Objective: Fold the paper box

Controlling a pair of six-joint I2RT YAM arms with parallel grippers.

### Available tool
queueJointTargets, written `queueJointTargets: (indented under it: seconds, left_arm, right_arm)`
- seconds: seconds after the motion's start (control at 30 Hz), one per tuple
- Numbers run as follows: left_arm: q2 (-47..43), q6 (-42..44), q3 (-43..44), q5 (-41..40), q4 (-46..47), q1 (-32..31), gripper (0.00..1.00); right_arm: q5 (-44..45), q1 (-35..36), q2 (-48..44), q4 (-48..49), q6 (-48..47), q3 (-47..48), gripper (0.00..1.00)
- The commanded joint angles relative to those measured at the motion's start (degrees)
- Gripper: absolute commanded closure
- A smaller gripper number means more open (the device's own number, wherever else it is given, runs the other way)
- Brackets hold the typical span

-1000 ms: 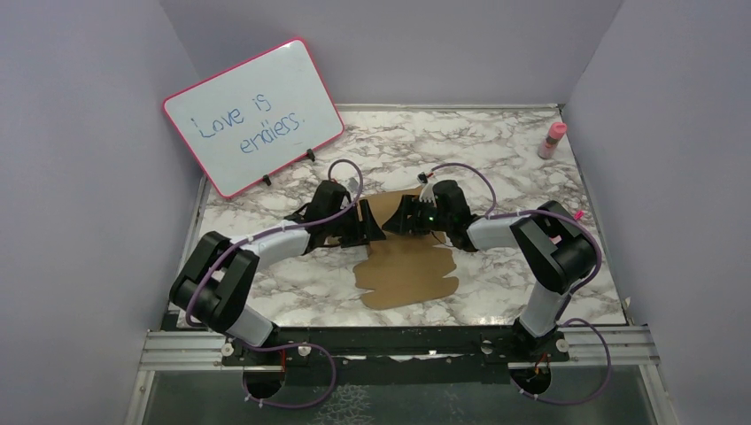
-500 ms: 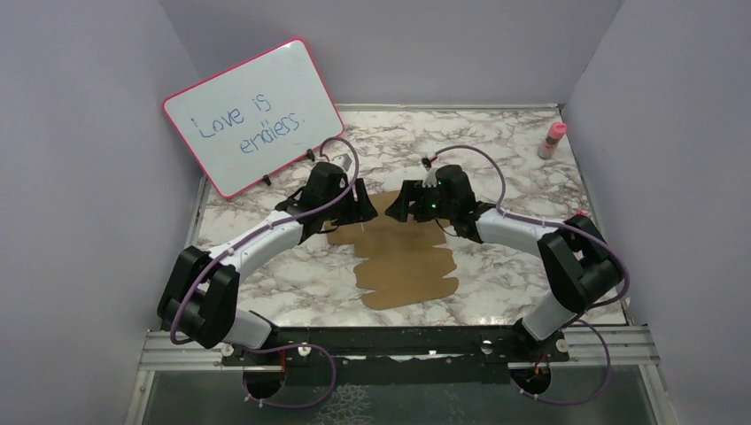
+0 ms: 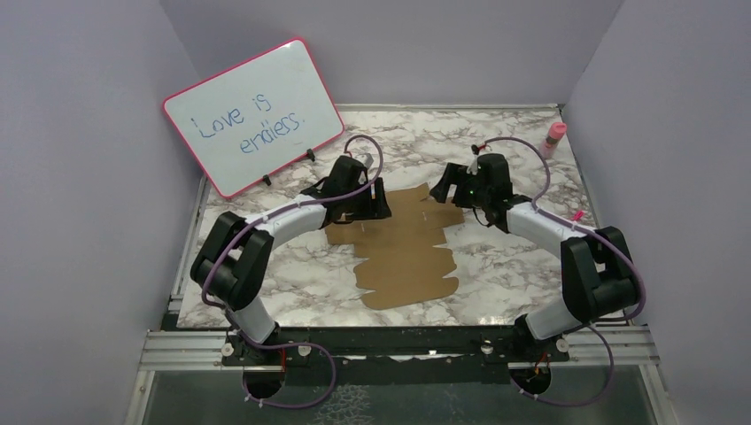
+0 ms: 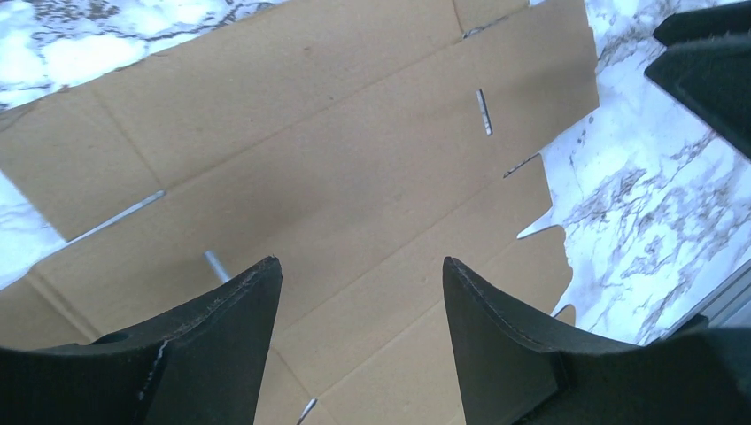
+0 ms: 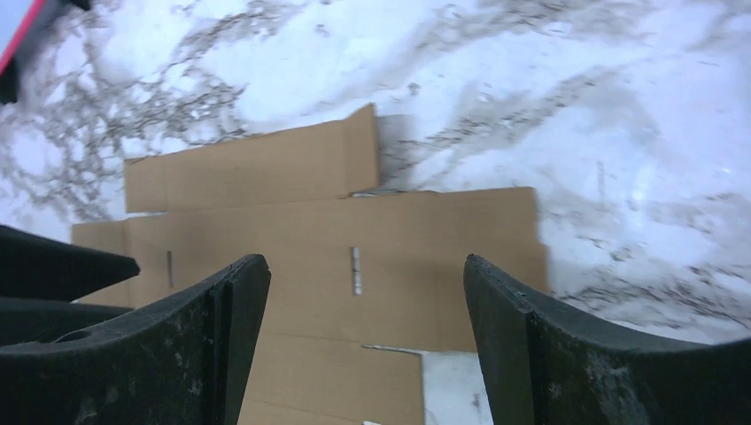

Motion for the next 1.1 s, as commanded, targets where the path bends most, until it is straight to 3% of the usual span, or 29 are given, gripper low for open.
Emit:
queueJointTargets:
  seconds: [0.0,0.23,1.07]
  left_arm:
    - [2.61,2.62,2.46,1.90,1.75,-0.91,0.31]
    - [6.50,4.01,3.39,2.53,2.13,-1.23,0.31]
    - [10.53,4.64,3.68,2.82,1.95,-1.28,0.31]
  right_arm:
    - [2.46,-3.51,-0.04,-2.13,-0.06,-1.81,0.14]
    - [1.81,-7.43,2.84,-1.27,0.39,-2.28,0.14]
    - [-7.83,-7.79,8.46,-0.63,2.16,-2.81,0.18]
